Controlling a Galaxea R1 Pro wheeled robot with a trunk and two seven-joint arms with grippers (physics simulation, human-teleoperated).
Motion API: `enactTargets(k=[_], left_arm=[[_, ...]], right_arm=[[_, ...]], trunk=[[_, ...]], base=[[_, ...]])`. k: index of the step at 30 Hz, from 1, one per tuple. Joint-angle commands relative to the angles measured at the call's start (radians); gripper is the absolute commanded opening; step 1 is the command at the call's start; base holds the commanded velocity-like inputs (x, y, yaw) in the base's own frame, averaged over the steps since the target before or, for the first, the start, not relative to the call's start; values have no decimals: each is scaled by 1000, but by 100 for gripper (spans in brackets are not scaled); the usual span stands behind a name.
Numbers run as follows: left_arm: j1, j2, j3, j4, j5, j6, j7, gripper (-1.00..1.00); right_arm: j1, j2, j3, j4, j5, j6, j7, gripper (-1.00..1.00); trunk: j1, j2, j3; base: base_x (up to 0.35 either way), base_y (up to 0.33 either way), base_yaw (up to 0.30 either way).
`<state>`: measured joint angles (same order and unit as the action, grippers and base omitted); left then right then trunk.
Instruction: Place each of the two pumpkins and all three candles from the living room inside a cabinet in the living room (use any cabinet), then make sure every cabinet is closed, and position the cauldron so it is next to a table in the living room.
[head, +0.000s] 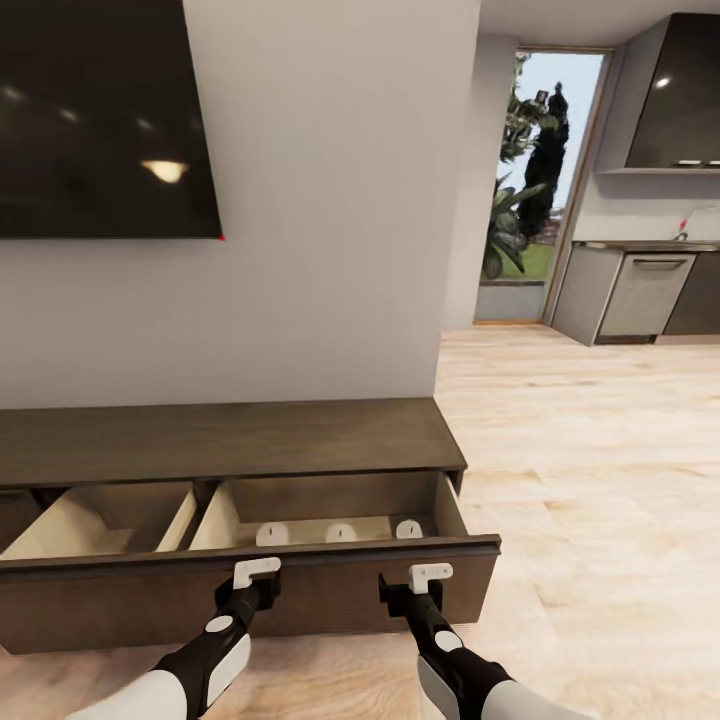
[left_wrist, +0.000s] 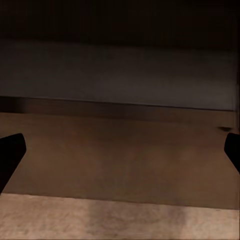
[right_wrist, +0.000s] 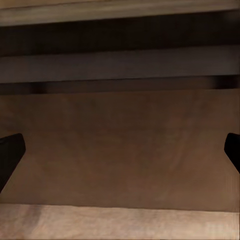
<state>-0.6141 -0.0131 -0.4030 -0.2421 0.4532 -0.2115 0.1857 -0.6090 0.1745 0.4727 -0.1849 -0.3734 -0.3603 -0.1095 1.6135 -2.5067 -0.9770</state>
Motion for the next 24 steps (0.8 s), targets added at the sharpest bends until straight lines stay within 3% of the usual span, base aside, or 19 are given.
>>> enactTargets(k=[1, 24], left_arm=[[-1, 0, -10, 0, 4, -3, 5, 100], [-1, 0, -10, 0, 4, -3, 5, 100]], right_arm=[[-1, 0, 9, 1, -7, -3, -5, 100], [-1, 0, 9, 1, -7, -3, -5, 100]], trunk=[[0, 0, -1], [0, 0, -1]], base=[[201, 0, 0], [207, 0, 0]])
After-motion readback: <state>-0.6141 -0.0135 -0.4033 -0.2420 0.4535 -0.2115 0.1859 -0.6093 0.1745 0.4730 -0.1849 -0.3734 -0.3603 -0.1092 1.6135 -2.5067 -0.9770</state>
